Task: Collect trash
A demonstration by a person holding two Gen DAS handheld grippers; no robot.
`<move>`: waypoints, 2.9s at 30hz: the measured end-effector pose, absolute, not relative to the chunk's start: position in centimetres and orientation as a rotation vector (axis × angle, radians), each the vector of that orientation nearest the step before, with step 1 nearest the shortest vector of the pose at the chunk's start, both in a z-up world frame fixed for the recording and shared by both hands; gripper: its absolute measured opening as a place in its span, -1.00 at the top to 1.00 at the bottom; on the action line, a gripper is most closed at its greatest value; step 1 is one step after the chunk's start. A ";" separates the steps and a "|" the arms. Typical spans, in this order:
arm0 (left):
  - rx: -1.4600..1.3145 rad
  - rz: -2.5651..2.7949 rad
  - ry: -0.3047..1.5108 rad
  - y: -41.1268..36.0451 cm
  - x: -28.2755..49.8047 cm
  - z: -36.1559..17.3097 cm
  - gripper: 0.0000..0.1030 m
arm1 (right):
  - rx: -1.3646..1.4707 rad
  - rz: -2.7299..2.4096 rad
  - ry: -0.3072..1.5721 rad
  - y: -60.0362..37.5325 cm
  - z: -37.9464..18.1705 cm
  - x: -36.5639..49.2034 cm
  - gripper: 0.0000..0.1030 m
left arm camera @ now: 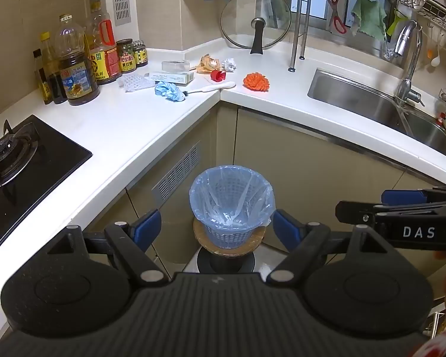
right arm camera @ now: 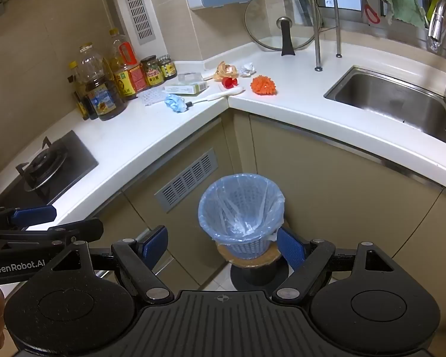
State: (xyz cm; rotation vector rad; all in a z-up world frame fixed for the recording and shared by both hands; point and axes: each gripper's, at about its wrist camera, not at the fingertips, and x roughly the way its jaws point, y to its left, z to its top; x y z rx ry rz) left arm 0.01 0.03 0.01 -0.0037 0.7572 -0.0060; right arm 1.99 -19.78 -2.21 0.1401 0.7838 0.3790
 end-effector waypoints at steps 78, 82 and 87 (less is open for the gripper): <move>-0.010 -0.002 0.762 -0.1 1.9 -1.5 -0.59 | 0.139 0.380 0.783 -19.7 -2.5 3.4 -0.56; -0.014 0.002 0.765 -0.1 2.4 -1.7 -0.59 | 0.139 0.380 0.783 -19.9 -2.7 3.5 -0.56; -0.020 0.008 0.767 -0.1 2.6 -1.6 -0.59 | 0.135 0.386 0.788 -20.0 -3.2 4.3 -0.56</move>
